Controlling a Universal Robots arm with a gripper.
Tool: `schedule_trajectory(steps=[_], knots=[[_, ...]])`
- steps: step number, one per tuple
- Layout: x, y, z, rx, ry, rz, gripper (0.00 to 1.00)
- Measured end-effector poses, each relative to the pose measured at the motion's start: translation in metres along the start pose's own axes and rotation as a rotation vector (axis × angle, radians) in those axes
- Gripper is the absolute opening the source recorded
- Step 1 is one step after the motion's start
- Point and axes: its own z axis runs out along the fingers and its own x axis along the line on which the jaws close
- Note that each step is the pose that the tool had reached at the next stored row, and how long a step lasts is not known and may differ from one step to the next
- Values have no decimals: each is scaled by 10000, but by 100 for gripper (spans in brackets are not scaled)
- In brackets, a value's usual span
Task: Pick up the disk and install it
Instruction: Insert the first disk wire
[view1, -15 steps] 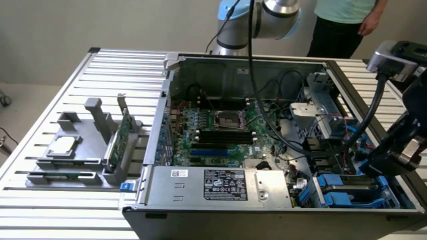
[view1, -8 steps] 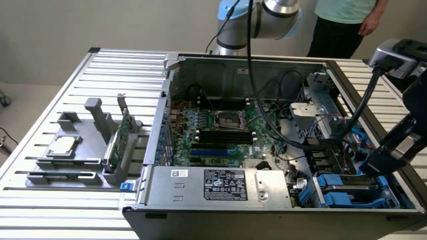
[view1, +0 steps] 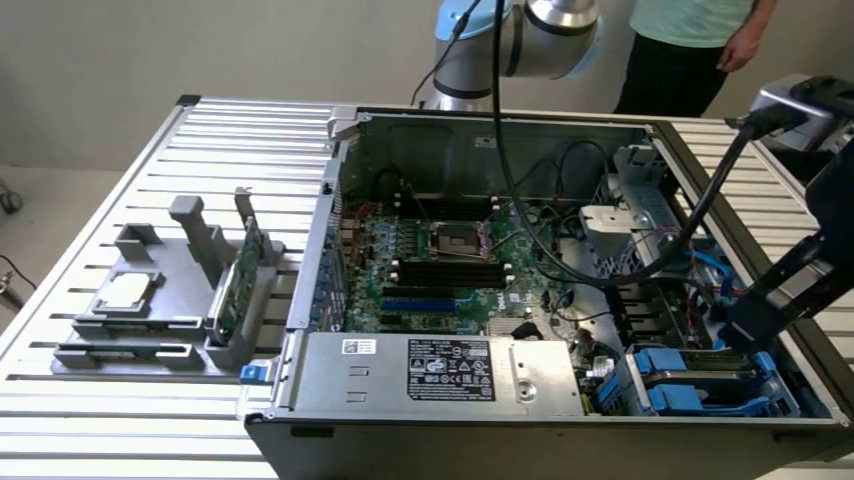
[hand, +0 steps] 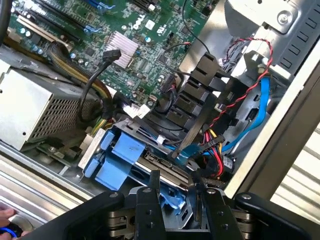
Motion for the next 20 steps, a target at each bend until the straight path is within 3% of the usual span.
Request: schedule_trajectory(steps=[20], knots=[[0, 0, 0, 92, -79, 3449, 37]])
